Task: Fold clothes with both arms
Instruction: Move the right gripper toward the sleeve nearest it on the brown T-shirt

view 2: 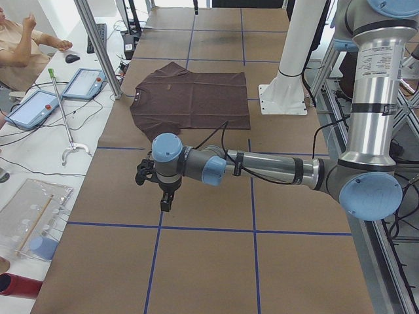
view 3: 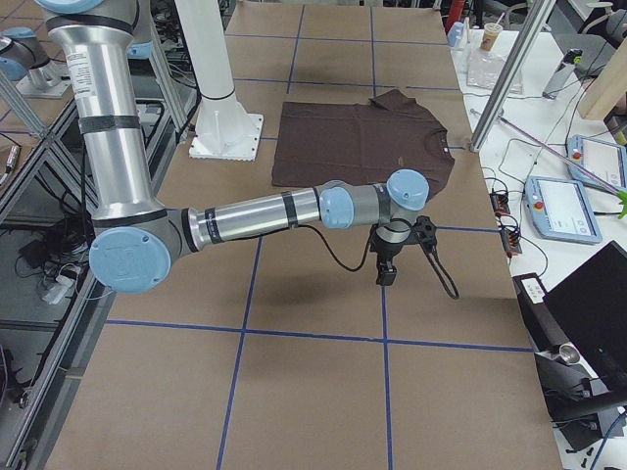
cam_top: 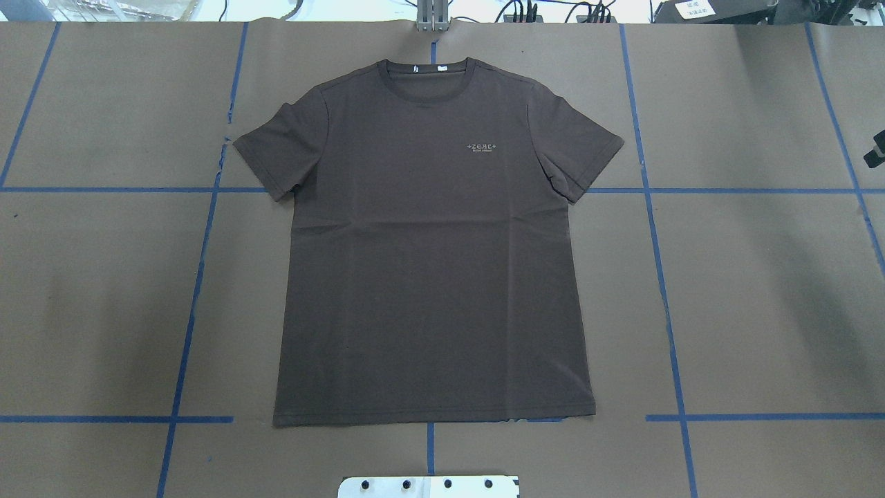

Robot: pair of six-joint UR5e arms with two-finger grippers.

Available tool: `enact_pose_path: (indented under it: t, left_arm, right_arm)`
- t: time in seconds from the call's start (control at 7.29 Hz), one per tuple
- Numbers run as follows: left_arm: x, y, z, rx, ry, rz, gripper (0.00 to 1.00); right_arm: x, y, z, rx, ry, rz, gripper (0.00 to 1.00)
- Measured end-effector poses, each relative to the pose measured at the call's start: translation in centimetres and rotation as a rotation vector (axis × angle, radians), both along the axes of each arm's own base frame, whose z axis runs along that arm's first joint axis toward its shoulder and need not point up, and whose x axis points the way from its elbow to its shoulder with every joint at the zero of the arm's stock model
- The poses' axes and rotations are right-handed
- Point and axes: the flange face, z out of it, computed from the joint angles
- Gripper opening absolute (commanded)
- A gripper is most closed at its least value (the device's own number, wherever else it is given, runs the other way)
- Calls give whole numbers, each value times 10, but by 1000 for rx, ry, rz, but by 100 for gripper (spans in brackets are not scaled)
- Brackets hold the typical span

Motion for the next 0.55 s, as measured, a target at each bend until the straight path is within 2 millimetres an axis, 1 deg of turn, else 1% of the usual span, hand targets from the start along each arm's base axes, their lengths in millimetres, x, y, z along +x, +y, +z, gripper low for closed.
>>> enact_pose_path:
  t: [0.14,0.27,0.55]
  left_arm:
    - [0,1,7,-14,2,-1,100]
    - [-1,1,9,-14,7,-1,100]
    - [0,-1,4,-4,12,-1,100]
  right_arm:
    - [0,2,2,-5,-1,0,100]
    - [1,4,6,-11,-2,0,100]
    - [2,10,13,-26,1,3,100]
